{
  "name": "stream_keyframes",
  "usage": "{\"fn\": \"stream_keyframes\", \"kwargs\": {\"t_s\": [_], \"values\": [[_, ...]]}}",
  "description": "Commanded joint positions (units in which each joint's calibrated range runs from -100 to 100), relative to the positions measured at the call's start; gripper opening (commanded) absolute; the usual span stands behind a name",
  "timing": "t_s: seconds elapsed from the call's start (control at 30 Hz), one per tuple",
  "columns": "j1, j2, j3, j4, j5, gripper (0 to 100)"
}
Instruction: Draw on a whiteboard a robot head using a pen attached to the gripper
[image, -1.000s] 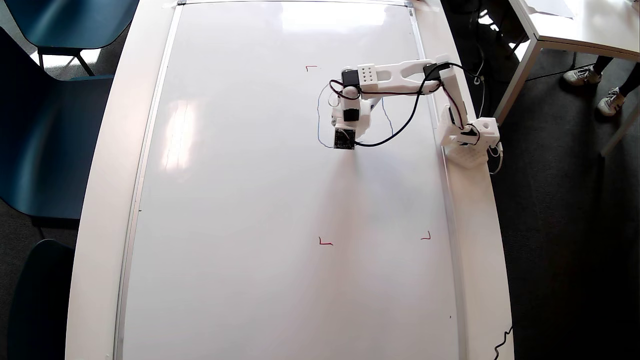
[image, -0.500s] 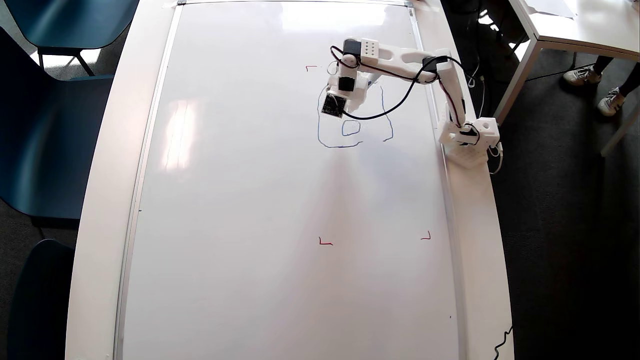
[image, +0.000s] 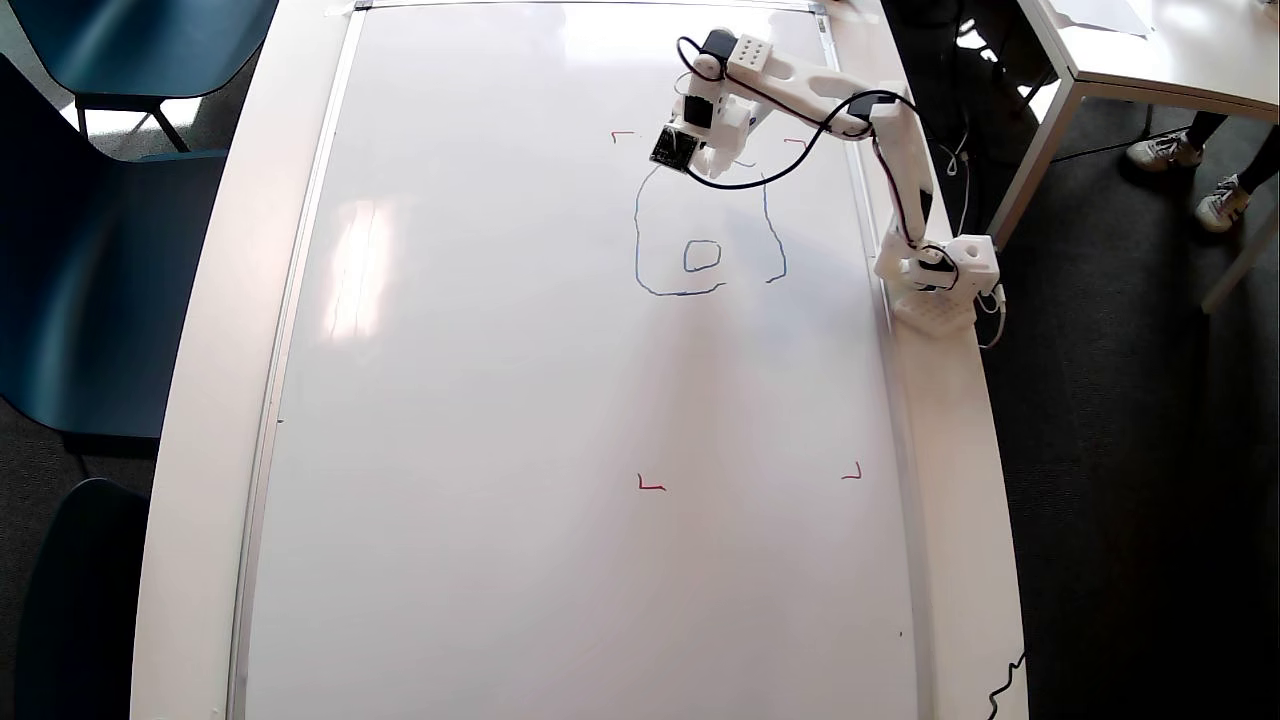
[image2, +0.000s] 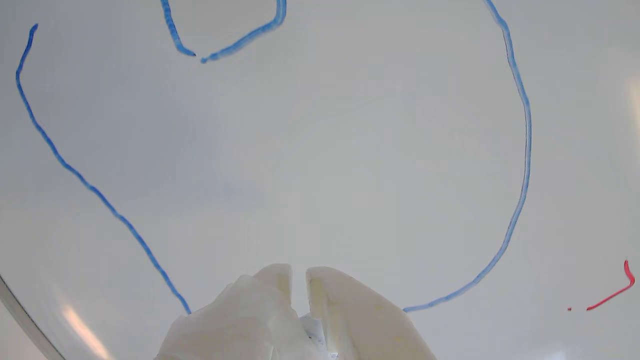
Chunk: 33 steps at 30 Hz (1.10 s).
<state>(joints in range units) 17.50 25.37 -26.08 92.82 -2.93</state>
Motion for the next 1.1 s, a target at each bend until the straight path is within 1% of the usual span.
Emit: {"fn": "stream_keyframes", "kwargs": {"t_s": [0.0, 0.2, 0.5, 1.07], "values": [[1.69, 0.83, -2.19, 0.32, 0.63, 1], [1.4, 4.11, -1.83, -0.21, 1.54, 1], [-3.91, 5.28, -1.74, -0.38, 1.22, 1], [-7.0, 8.21, 0.44, -1.77, 1.16, 1]]}}
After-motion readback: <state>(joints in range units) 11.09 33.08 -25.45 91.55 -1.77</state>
